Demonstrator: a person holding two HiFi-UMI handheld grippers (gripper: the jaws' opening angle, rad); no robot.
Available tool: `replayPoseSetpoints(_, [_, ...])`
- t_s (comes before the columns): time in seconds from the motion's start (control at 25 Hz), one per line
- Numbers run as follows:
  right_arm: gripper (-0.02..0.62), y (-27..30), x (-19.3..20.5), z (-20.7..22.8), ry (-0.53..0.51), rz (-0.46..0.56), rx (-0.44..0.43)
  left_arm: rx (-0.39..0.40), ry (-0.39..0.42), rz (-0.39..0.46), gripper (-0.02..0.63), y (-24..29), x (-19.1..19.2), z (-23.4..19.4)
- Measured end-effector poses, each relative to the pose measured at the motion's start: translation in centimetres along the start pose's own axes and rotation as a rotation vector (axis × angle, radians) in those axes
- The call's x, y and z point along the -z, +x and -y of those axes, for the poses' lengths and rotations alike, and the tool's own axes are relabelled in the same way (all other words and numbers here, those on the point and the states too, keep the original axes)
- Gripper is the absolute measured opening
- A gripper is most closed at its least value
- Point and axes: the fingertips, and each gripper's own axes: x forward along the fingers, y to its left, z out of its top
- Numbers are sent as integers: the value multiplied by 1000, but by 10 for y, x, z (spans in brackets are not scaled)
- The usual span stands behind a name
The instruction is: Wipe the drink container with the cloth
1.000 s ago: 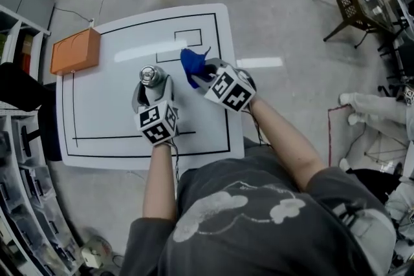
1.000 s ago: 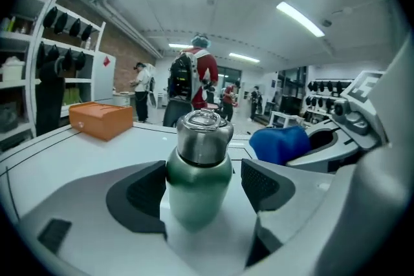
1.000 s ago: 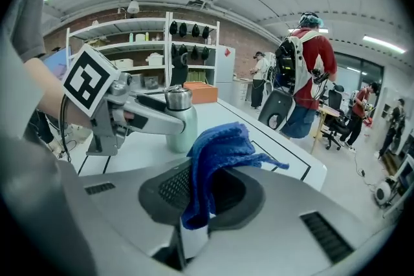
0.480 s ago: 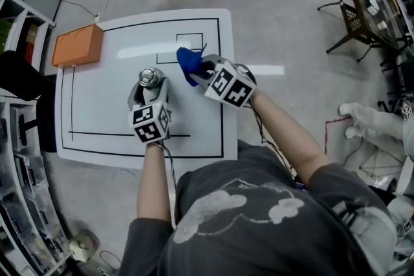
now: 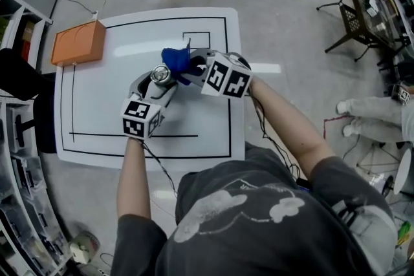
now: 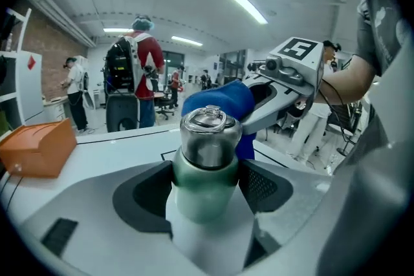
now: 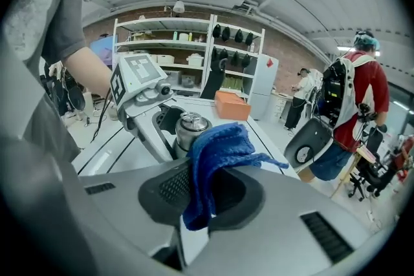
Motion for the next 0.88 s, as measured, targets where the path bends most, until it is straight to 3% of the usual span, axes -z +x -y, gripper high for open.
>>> replayPoseSetpoints(0.24, [43,21,-6,7,-40,-65,-31,232,108,-21,322,-4,-1,-2])
replayPoseSetpoints(0.48, [41,41,11,13,12,-147,-47,423,234,-20,322,-9,0,-2])
replayPoseSetpoints(0.72, [40,64,44,7,97,-251,-39,544,300,-21,322,-11,-2,-1])
replayPoseSetpoints(0.88, [40,69,48,7,134,-252,-23,566,304,-27,322,-11,-1,-3])
